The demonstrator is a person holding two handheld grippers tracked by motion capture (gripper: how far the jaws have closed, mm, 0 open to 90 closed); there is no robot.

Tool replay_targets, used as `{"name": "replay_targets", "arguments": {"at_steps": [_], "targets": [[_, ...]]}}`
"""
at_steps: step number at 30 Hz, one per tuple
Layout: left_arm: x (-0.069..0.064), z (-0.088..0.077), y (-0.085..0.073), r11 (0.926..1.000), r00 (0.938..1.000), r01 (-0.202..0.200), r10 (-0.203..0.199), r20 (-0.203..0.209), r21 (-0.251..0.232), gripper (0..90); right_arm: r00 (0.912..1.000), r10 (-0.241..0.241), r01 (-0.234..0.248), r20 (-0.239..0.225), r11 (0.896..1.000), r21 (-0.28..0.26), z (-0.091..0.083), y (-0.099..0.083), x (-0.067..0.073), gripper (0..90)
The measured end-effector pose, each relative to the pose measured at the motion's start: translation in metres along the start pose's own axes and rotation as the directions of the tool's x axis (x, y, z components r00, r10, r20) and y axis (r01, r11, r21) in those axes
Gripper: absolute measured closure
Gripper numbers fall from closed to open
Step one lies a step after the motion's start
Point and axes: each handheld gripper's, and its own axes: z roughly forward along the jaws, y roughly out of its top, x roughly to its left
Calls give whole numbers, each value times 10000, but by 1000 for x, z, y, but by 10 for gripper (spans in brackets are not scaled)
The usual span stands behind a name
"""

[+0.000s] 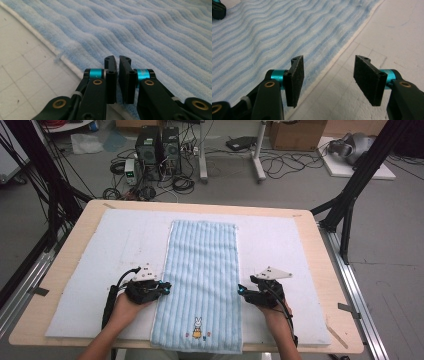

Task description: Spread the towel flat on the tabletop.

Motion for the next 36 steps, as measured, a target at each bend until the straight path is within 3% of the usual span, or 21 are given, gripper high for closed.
{"name": "replay_targets", "arguments": {"at_steps": [5,10,11,14,16,17,19,20,21,24,25,27,29,32,34,36], "targets": [[-9,-9,-8,10000,9999,-60,60,-136,20,878,10000,-35,35,34,10000,20,1,1,-2,409],[-11,-17,-14,9999,9995,-117,116,310,41,889,10000,-43,43,-17,10000,-31,4,6,-3,408],[-10,-17,-14,10000,9991,-15,16,431,-20,854,10000,-52,51,-49,10000,-35,5,7,-4,408],[-4,-17,-10,9989,9994,265,-256,251,-395,648,9999,-44,44,-90,10000,14,10,10,-4,425],[2,-17,-6,9936,9988,458,-440,198,-1031,615,9994,-192,194,-276,9998,73,13,12,-3,518],[5,-17,-4,9900,9983,573,-554,182,-1290,564,9981,-394,402,-477,9991,158,16,12,-1,621],[13,-16,-2,9792,9969,784,-768,159,-1870,535,9901,-1115,1163,-859,9917,541,22,12,4,718],[15,-16,-1,9749,9964,849,-844,116,-2060,525,9839,-1556,1637,-875,9819,956,26,11,8,758],[19,-16,0,9700,9953,951,-966,45,-2236,511,9799,-1798,1891,-862,9752,1154,29,11,9,778],[29,-18,5,9539,9926,1075,-1189,-242,-2801,474,9746,-2005,2123,-993,9690,1264,28,12,9,803],[32,-19,7,9458,9895,1224,-1396,-362,-3008,454,9739,-2053,2169,-973,9676,1294,28,13,9,795],[37,-20,10,9376,9854,1481,-1669,-337,-3145,396,9741,-2031,2149,-990,9681,1285,27,14,9,729],[41,-21,11,9251,9794,1751,-1986,-363,-3370,306,9782,-1694,1799,-1198,9803,821,24,15,5,638],[46,-24,9,9302,9784,1683,-1978,-594,-3261,199,9878,-1247,1260,-932,9920,84,17,19,-3,448],[49,-29,8,9274,9811,1571,-1859,-536,-3393,200,9949,-654,635,-772,9976,-272,11,20,-9,339],[53,-34,9,9287,9864,1369,-1596,-382,-3447,200,9972,-414,377,-621,9975,-593,5,20,-15,272]]}}
